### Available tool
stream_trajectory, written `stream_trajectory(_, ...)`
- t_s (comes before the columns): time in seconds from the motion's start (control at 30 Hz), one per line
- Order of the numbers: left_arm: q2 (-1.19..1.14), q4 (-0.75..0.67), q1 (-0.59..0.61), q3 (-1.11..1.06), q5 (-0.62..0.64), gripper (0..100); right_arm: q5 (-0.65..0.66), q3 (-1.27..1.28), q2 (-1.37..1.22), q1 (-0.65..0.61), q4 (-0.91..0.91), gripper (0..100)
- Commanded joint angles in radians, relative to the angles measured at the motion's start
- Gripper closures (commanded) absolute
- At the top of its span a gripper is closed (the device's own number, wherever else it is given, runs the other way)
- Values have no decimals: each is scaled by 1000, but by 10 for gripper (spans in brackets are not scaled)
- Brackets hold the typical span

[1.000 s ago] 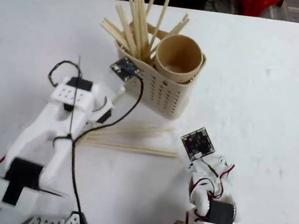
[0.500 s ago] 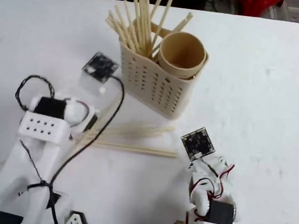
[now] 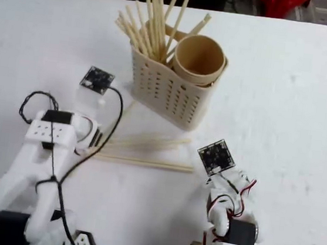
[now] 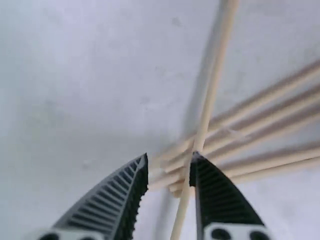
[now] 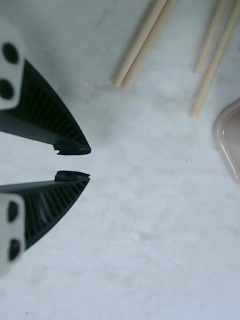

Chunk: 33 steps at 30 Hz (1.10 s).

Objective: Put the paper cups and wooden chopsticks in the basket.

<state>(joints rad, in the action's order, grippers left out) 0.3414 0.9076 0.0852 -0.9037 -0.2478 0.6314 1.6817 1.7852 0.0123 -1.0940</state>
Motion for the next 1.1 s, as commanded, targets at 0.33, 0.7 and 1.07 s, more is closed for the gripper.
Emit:
stream_trajectory(0.33,-191,-21,-70,213,147,827,6,9,5,-5,8,929)
stream_trajectory(0.7,-200,-25,-131,209,140,827,6,9,5,-5,8,929)
stream_trajectory(1.07,-415,-35,-130,315,140,828,6,9,5,-5,8,929)
